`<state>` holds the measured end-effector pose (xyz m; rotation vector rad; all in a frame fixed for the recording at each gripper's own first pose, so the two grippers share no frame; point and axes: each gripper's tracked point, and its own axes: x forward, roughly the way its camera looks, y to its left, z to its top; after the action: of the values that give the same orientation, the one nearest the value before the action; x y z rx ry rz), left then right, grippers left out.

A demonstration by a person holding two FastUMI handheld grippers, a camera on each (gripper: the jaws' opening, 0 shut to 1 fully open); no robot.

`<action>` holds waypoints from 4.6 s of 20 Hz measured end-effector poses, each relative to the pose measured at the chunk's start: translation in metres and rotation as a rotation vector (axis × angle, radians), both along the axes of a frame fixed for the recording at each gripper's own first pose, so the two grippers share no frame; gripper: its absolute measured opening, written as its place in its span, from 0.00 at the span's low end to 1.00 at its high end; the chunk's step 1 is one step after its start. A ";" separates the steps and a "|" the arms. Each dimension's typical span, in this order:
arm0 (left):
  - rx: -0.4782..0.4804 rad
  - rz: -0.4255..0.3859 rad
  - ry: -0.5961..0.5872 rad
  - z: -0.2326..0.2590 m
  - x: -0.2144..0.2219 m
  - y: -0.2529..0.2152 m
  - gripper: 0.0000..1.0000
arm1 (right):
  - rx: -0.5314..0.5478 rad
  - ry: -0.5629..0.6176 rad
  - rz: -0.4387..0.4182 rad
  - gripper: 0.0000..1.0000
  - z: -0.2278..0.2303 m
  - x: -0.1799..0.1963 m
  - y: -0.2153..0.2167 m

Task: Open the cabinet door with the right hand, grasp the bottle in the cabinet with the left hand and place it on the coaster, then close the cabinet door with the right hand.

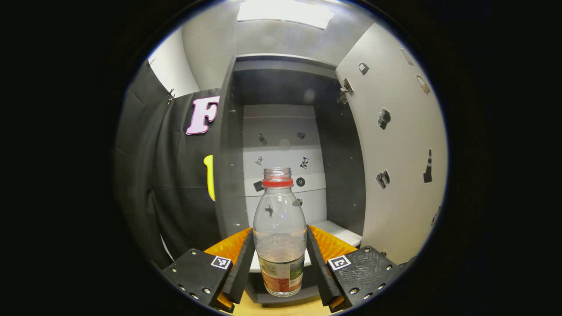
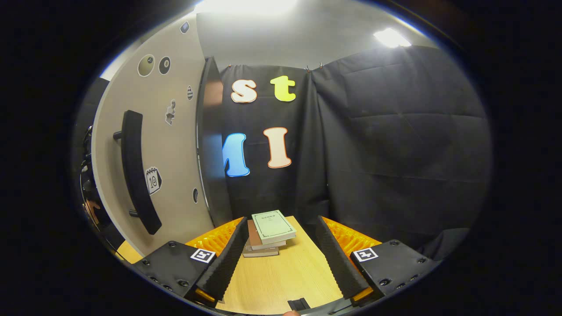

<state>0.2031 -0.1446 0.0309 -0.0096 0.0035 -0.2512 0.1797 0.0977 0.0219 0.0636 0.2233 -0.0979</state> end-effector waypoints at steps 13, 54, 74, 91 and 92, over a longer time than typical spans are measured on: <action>-0.032 0.137 0.062 -0.089 -0.098 0.064 0.63 | 0.020 -0.015 0.065 0.98 -0.006 -0.009 0.016; -0.013 0.256 0.237 -0.290 -0.174 0.079 0.67 | -0.068 0.104 0.126 0.98 -0.053 -0.001 0.042; 0.001 0.299 0.036 -0.021 -0.185 0.112 0.64 | 0.056 -0.058 0.248 0.93 0.025 0.002 0.066; -0.016 0.282 0.057 -0.027 -0.166 0.188 0.66 | -0.046 -0.088 0.170 0.96 0.053 -0.004 0.118; -0.016 0.274 0.061 -0.029 -0.165 0.190 0.66 | -0.042 -0.086 0.174 0.92 0.053 -0.005 0.123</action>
<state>0.0379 0.0456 0.0021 -0.0339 0.0602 0.0229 0.1745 0.2207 0.0749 0.0063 0.1397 0.0738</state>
